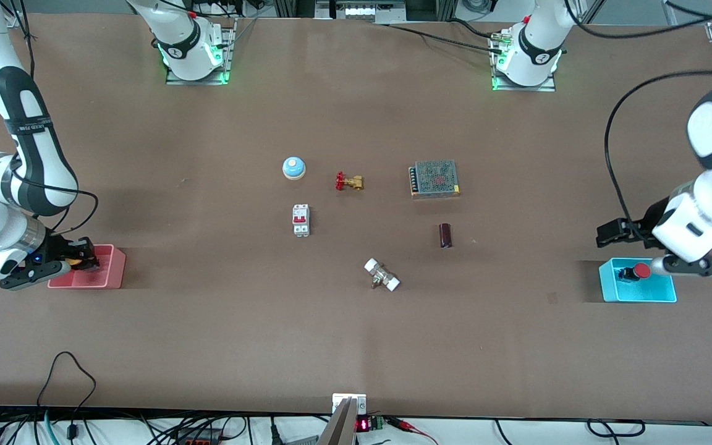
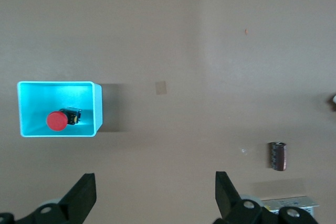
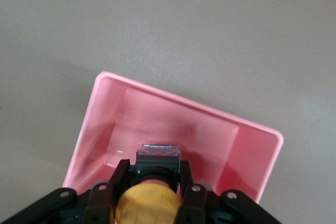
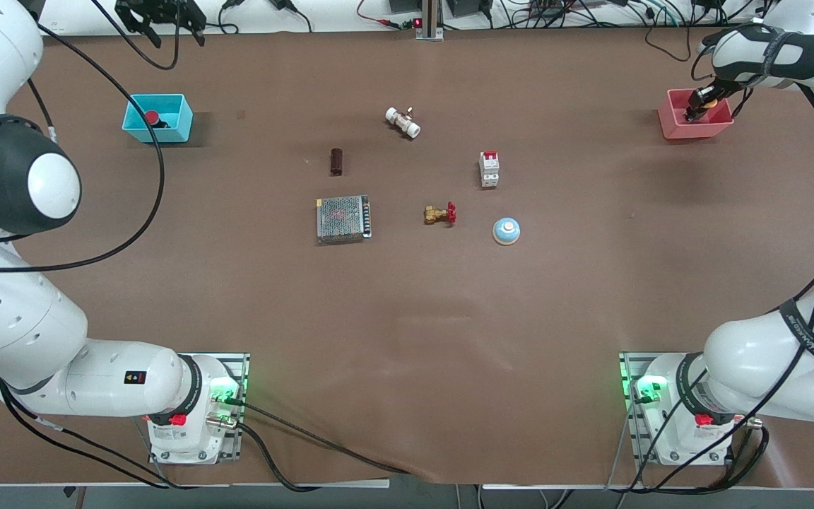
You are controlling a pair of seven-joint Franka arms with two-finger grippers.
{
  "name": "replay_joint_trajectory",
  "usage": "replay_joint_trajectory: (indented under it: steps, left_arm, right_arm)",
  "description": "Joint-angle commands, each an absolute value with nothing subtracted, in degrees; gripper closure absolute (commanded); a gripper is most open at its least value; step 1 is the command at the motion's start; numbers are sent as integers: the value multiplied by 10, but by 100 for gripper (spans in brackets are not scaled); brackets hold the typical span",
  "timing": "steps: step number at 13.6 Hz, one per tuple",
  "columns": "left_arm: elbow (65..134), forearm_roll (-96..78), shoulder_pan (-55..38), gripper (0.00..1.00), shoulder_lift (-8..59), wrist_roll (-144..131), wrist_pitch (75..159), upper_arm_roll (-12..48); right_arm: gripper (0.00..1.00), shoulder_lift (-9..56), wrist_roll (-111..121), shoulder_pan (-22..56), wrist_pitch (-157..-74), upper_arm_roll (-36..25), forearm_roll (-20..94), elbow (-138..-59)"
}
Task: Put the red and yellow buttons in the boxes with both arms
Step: 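Release the red button into the cyan box with the left gripper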
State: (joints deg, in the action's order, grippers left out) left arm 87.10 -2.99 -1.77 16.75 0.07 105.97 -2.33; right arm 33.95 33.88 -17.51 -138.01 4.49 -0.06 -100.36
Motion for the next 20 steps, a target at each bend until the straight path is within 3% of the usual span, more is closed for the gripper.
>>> replay_joint_trajectory:
  steps: [1,5,7,10,13,16,20]
  left_arm:
    - [892,-50,3,0,115,-9,1032,-25]
    - [889,-53,89,0,77,1,985,59]
    - [886,-50,81,0,67,-2,955,53]
    - [878,-47,-2,0,68,-5,946,-36]
    - [879,-46,-5,0,63,-7,946,-33]
    - [903,-43,-10,0,34,-6,943,-32]
    - [905,-43,-11,0,32,-17,927,-33]
  right_arm:
    - [75,342,350,-185,-1393,54,14,-1010]
    - [75,346,351,-185,-1411,54,14,-1014]
    - [75,350,351,-185,-1423,54,14,-1014]
    - [74,355,351,-185,-1438,54,14,-1014]
    - [69,359,351,-185,-1439,54,14,-1013]
    - [55,362,351,-185,-1446,54,14,-1014]
    - [27,362,350,-185,-1447,54,15,-1014]
